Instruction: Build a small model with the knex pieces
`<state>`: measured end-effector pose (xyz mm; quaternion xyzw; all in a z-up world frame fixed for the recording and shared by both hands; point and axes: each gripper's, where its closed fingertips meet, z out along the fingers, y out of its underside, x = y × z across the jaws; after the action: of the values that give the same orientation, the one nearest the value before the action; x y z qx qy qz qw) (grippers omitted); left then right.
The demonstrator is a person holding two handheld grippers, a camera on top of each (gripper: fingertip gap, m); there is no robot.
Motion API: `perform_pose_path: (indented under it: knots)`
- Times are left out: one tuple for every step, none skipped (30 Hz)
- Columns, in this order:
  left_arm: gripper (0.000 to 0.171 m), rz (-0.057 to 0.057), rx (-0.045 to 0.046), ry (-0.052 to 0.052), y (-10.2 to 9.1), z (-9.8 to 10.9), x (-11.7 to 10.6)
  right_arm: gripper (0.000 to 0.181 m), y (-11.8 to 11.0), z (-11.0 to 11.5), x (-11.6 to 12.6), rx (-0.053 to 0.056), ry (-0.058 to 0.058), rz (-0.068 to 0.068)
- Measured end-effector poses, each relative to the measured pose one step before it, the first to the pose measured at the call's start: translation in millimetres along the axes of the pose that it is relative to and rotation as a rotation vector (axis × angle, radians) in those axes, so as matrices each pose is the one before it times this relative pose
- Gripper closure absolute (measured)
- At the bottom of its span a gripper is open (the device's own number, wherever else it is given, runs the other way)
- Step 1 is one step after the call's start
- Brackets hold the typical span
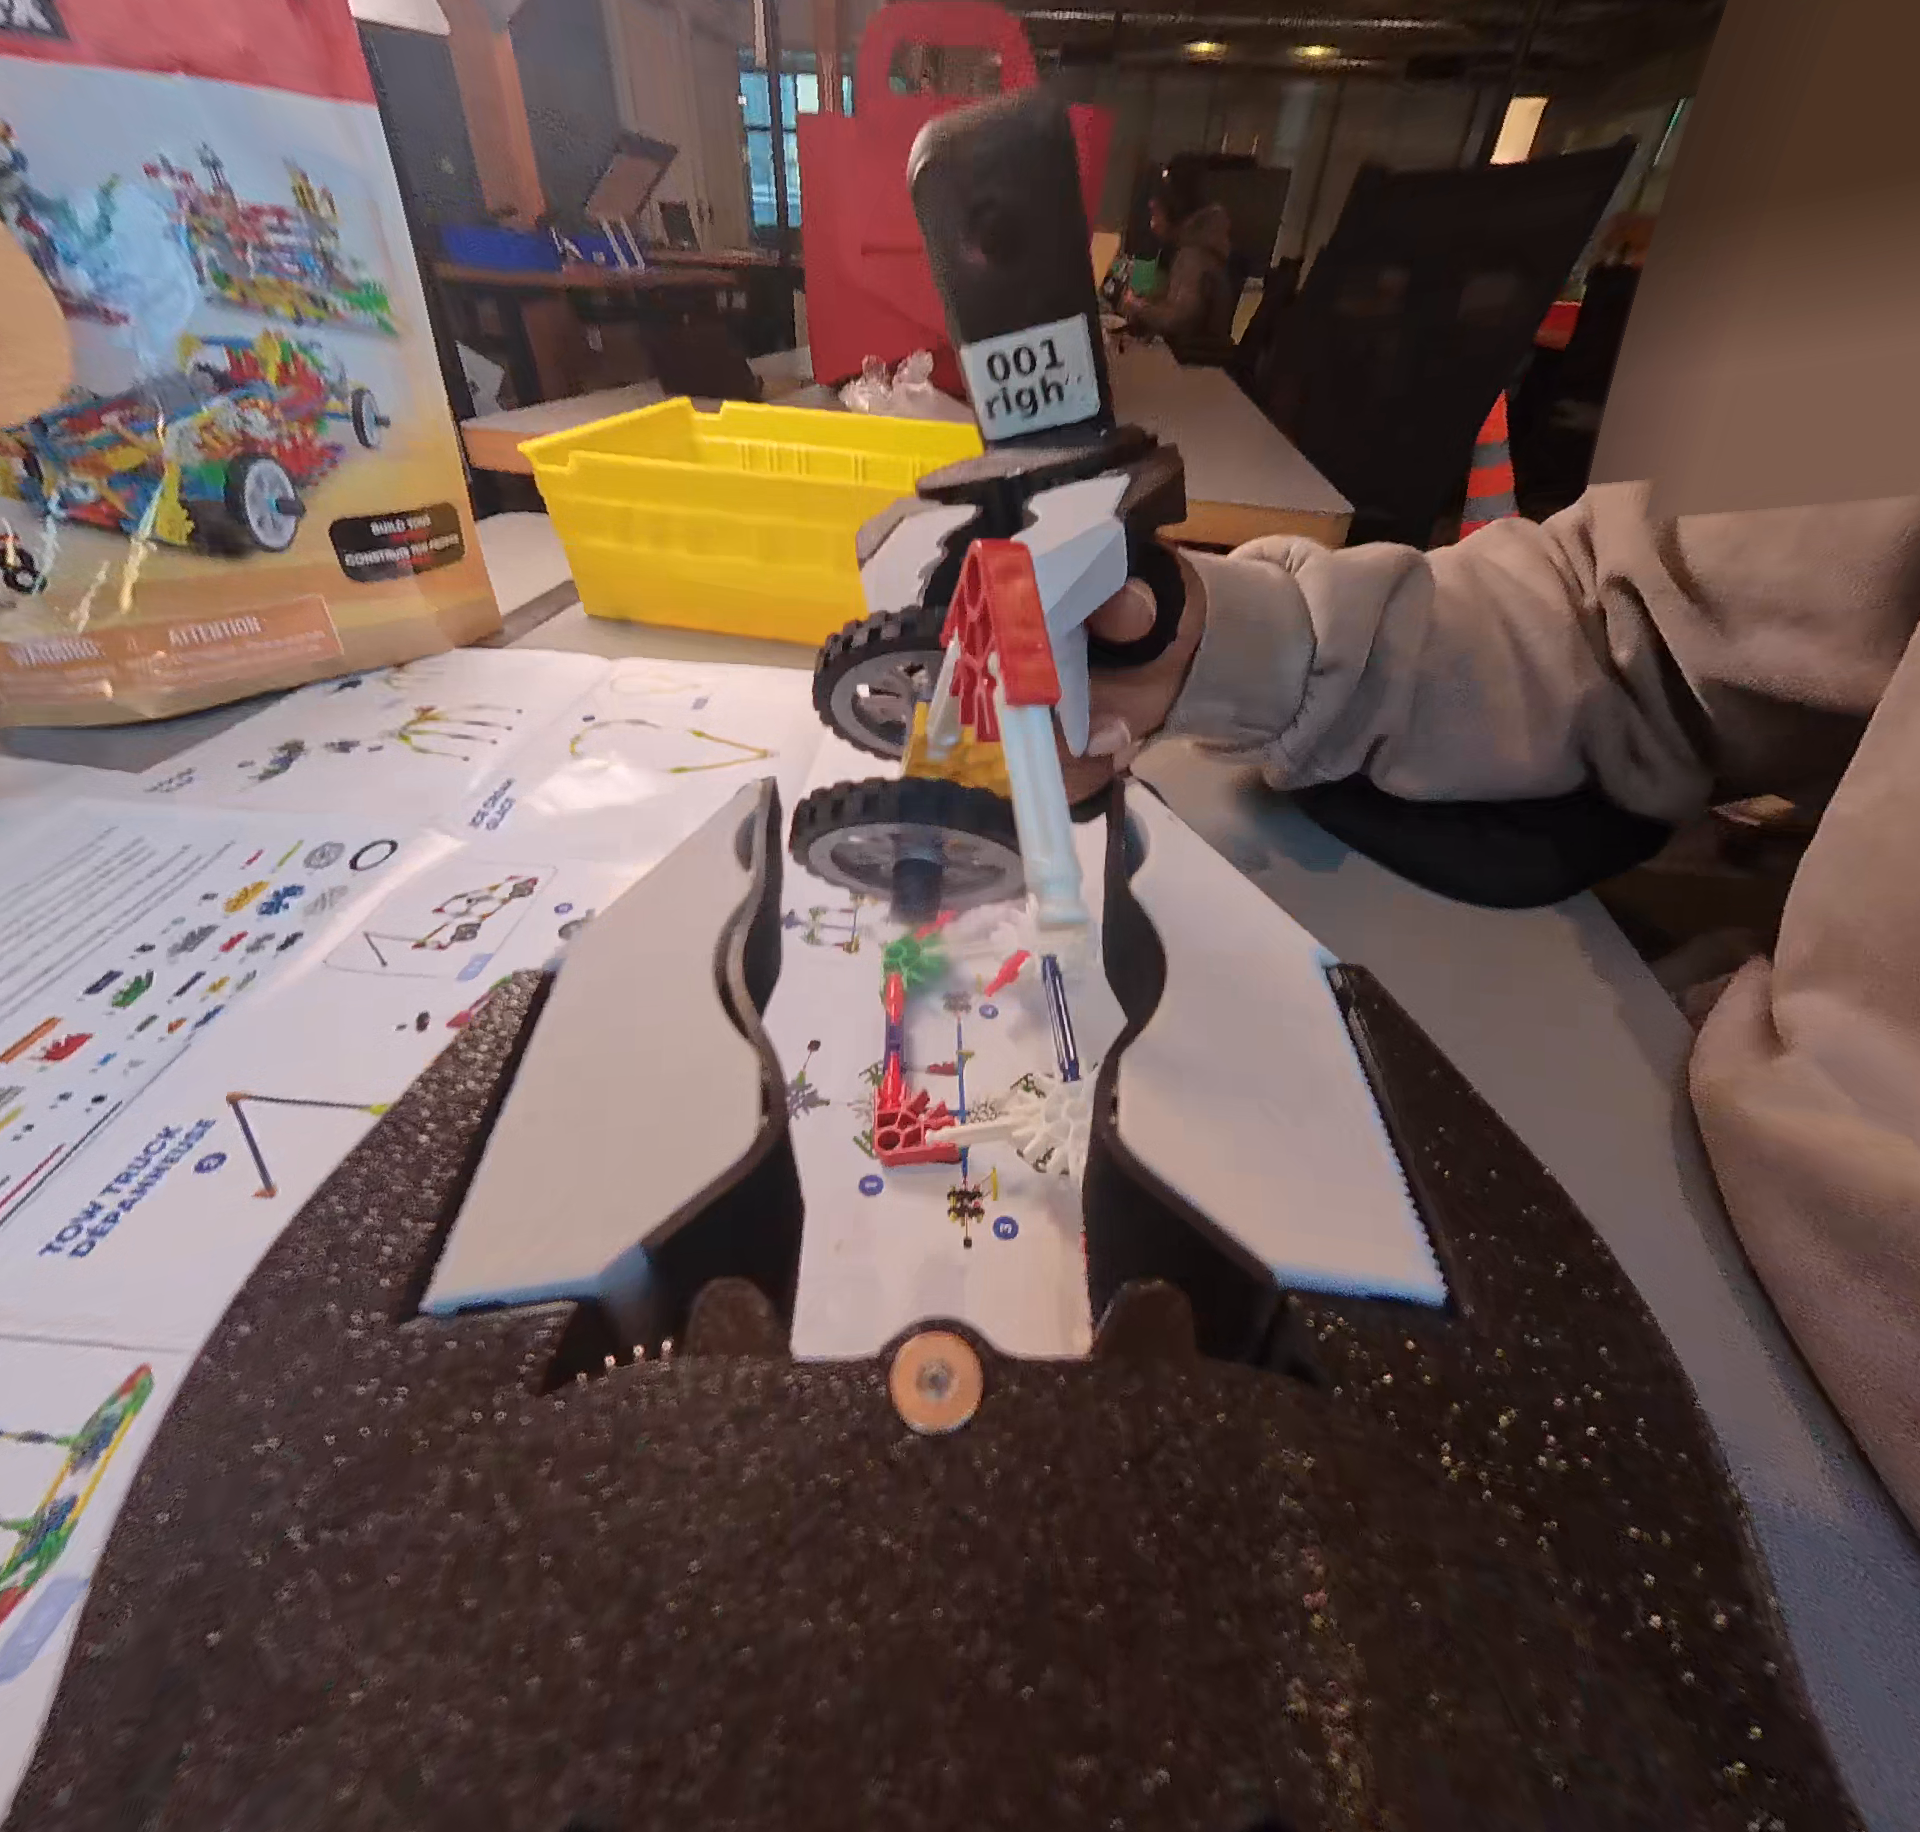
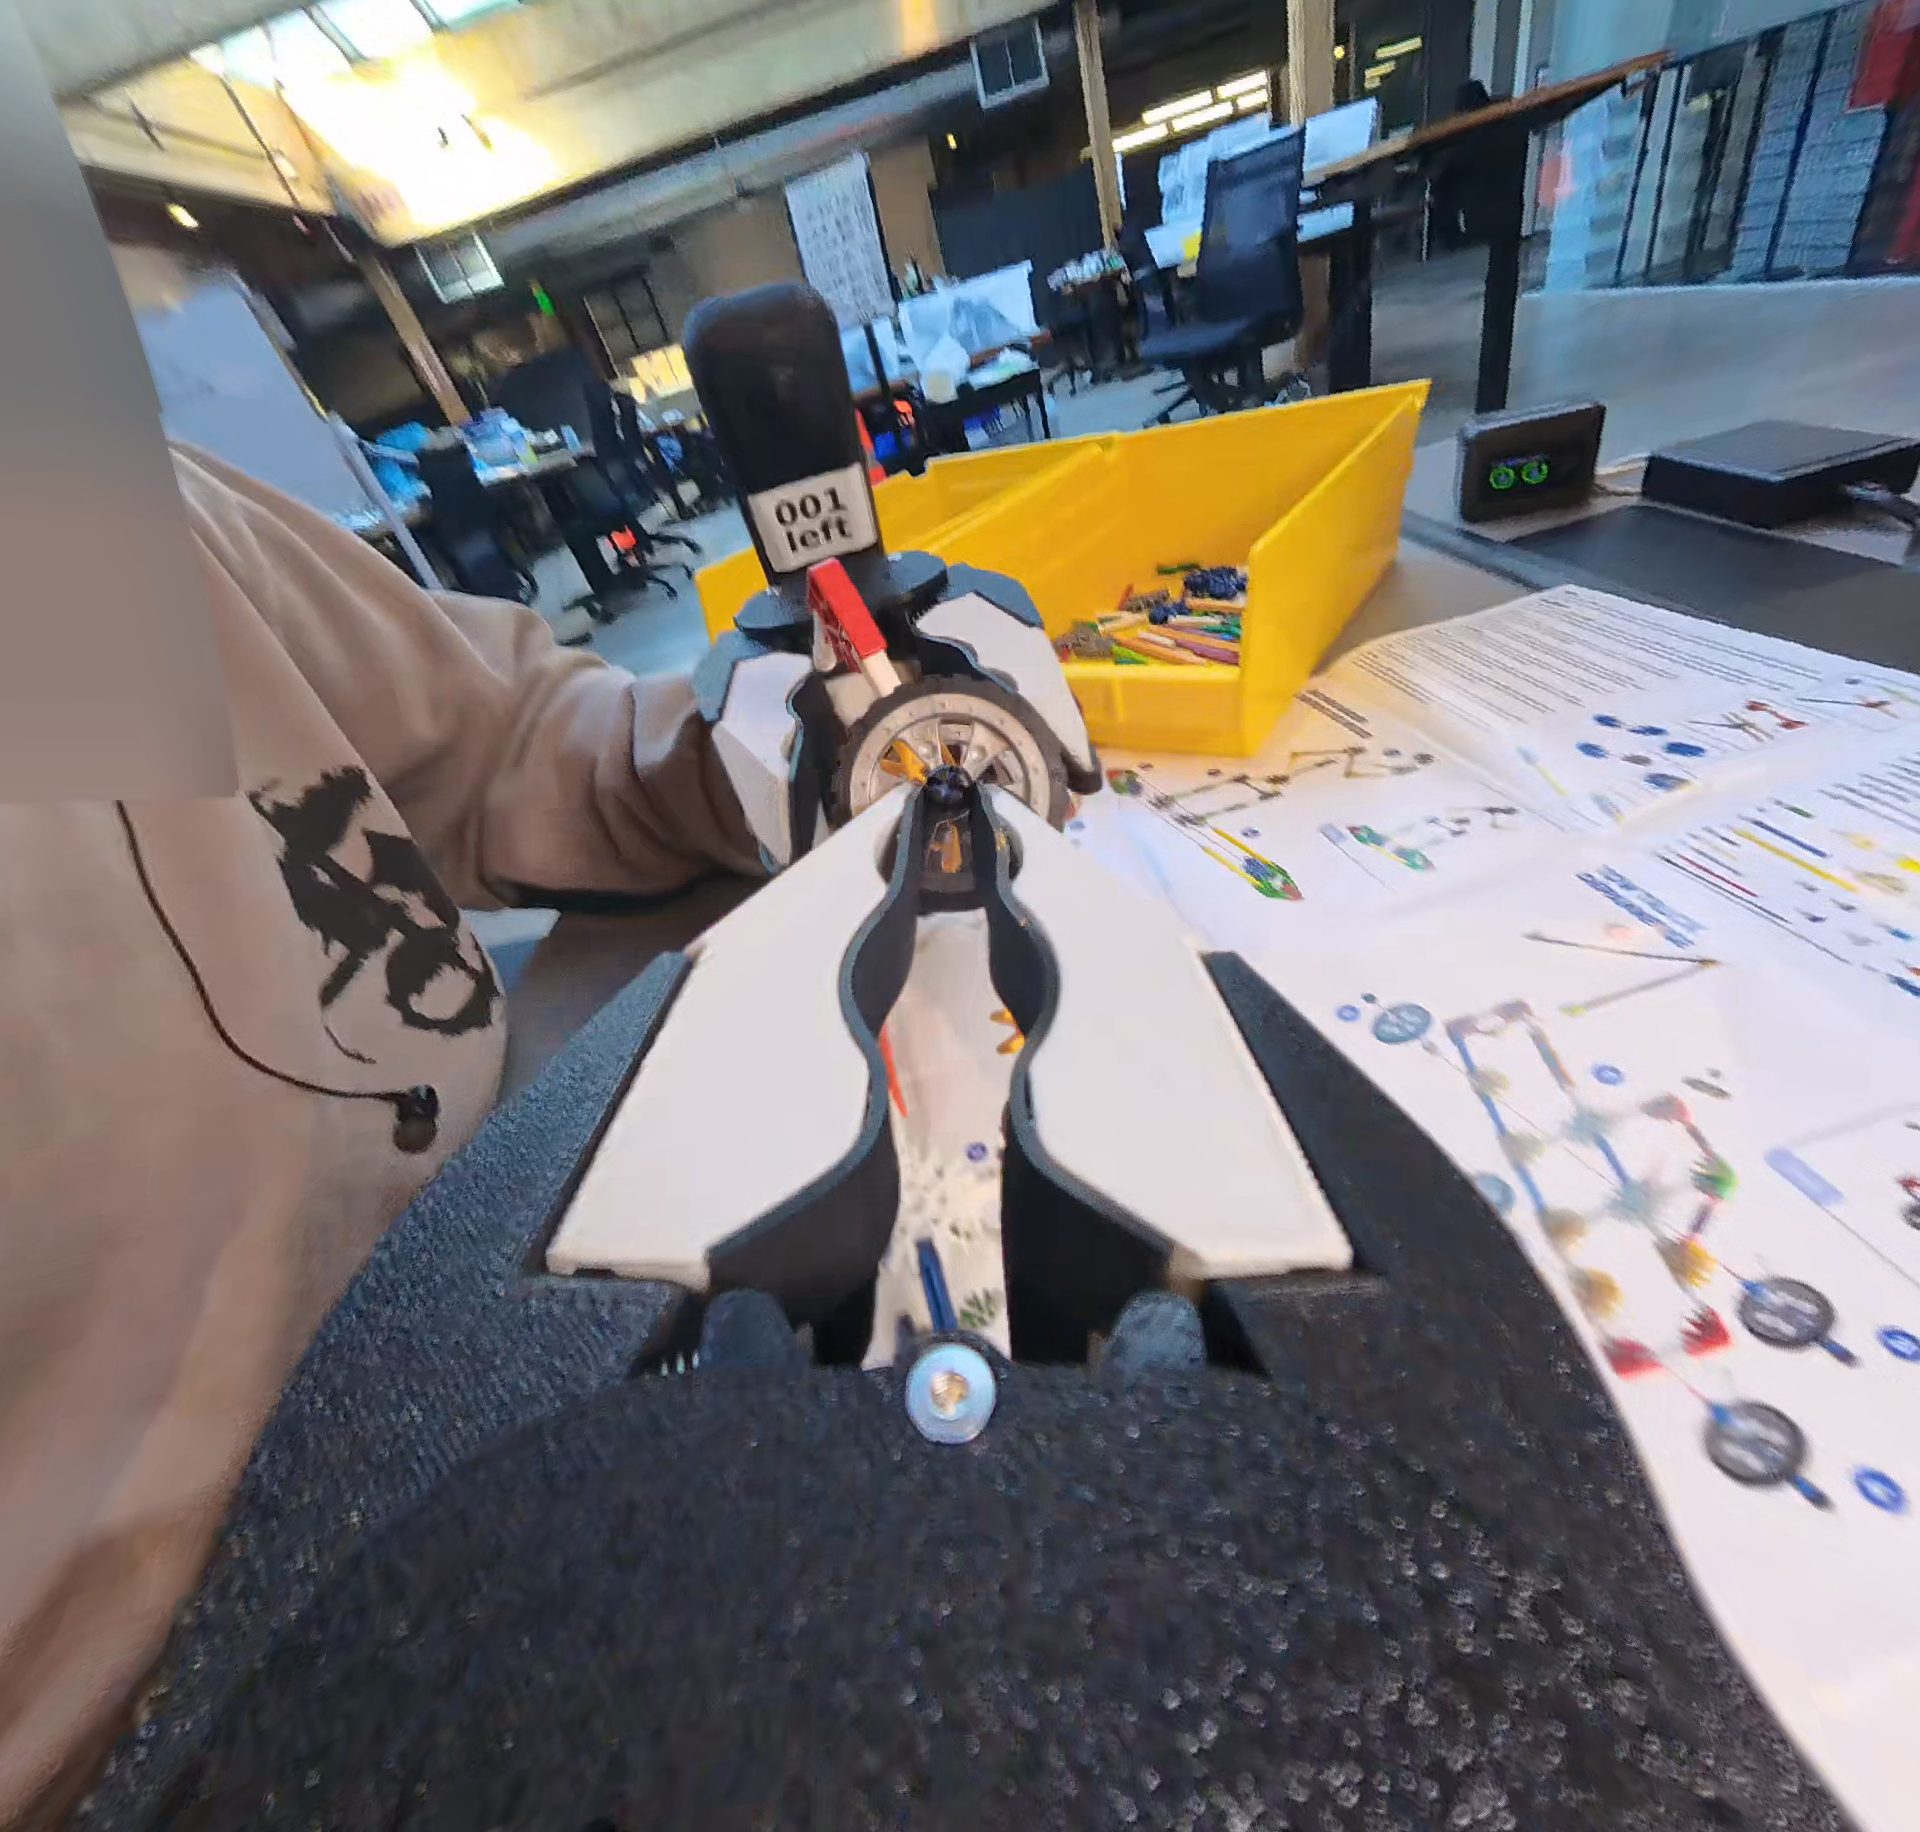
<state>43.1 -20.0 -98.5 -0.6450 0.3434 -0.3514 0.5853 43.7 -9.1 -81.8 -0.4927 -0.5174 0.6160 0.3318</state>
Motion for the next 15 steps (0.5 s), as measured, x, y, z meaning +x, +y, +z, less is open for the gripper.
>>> perform_pose_path:
  knots:
    - [0.114,0.0156,0.01759,0.0010,-4.96,0.91,3.09,0.175,-2.84,4.50,-5.45,0.0367,-0.0280,0.0294]
    - [0.119,0.0162,0.00283,0.0006,-2.10,0.52,2.41,0.175,-0.35,4.61,-5.42,0.0215,-0.0314,0.0348]
    - [0.120,0.0177,-0.00057,0.0036,-0.83,-0.68,2.42,0.175,-1.29,2.84,-2.96,0.0244,-0.0171,0.0217]
    - [0.120,0.0119,0.00195,-0.0035,-1.09,-1.61,0.57,0.175,0.36,0.74,-1.26,0.0048,-0.0094,0.0058]
    - [0.121,0.0006,-0.01083,0.0093,0.54,-1.40,1.24,0.175,2.74,-0.08,-0.52,-0.0176,-0.0064,-0.0081]
    - [0.121,-0.0081,-0.02350,0.0130,2.42,-0.75,0.87,0.176,4.02,-0.45,0.26,-0.0276,0.0010,-0.0171]
    - [0.121,-0.0060,-0.01788,0.0136,2.44,-0.81,0.87,0.174,4.76,-0.23,0.15,-0.0339,0.0034,-0.0199]
    - [0.121,-0.0040,-0.01590,0.0194,2.64,-0.49,1.84,0.175,4.49,-0.11,-1.03,-0.0344,0.0007,-0.0261]
    - [0.122,-0.0058,-0.01992,0.0200,3.28,0.02,2.01,0.174,3.38,0.04,-1.13,-0.0282,0.0046,-0.0335]
    - [0.122,-0.0092,-0.02140,0.0195,3.47,0.45,1.97,0.174,2.94,0.12,-0.73,-0.0273,0.0090,-0.0366]
    - [0.122,-0.0081,-0.01447,0.0119,2.61,0.71,1.11,0.174,3.65,0.29,0.21,-0.0328,0.0165,-0.0379]
    - [0.122,-0.0053,-0.00736,0.0114,1.83,0.45,1.11,0.174,2.80,0.19,-1.19,-0.0271,0.0083,-0.0368]
    - [0.122,-0.0079,-0.00398,0.0140,1.29,0.44,1.64,0.174,1.07,0.06,-1.66,-0.0141,0.0019,-0.0242]
    - [0.122,-0.0069,-0.00462,0.0138,1.07,0.44,1.81,0.174,0.46,-0.08,-1.66,-0.0091,-0.0012,-0.0159]
    - [0.122,-0.0033,-0.01052,0.0120,1.62,0.49,1.64,0.174,1.14,-0.02,-1.52,-0.0128,-0.0023,-0.0149]
